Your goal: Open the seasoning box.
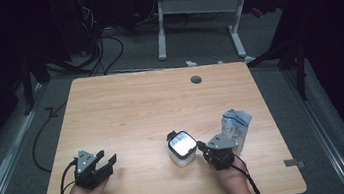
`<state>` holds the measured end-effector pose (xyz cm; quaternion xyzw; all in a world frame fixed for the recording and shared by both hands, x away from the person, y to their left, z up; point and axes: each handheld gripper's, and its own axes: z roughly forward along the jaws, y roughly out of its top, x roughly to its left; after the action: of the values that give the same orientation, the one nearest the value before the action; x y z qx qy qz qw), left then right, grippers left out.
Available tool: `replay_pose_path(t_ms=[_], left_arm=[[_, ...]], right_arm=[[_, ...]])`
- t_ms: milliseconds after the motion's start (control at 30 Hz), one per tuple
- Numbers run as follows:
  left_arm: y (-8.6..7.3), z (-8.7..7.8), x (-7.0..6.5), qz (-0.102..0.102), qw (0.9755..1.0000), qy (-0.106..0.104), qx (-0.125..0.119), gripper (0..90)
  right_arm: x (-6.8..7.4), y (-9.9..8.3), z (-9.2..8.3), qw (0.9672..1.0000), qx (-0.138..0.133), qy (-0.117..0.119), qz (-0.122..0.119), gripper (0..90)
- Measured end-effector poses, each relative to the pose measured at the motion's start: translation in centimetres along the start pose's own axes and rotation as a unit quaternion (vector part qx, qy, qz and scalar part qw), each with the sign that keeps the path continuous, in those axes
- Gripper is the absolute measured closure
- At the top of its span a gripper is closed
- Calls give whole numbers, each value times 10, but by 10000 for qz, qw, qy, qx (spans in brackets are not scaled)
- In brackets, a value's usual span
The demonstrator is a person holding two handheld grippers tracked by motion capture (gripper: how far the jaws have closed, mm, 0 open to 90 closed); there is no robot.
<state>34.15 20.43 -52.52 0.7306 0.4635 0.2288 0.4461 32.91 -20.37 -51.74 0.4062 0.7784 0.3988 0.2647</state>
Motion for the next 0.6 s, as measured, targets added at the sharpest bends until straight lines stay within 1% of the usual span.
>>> replay_pose_path(t_ms=[67, 167, 333, 433, 600], left_arm=[[-1, 0, 1, 13, 10000, 5, 9, 478], [-3, -2, 3, -15, 10000, -47, 17, 480], [-1, -5, 3, -46, 9999, -49, -103, 482], [0, -4, 0, 15, 9999, -33, -105, 482], [0, -2, -3, 59, 9999, -35, -114, 482]], right_arm=[[2, 2, -1, 10000, -18, 23, -37, 894], [4, 2, -2, 10000, -20, 50, -36, 895], [9, 1, -5, 9999, 36, 60, -119, 895], [14, 0, -7, 9998, 31, 85, -161, 895], [23, -3, -10, 9997, 14, 170, -175, 895]])
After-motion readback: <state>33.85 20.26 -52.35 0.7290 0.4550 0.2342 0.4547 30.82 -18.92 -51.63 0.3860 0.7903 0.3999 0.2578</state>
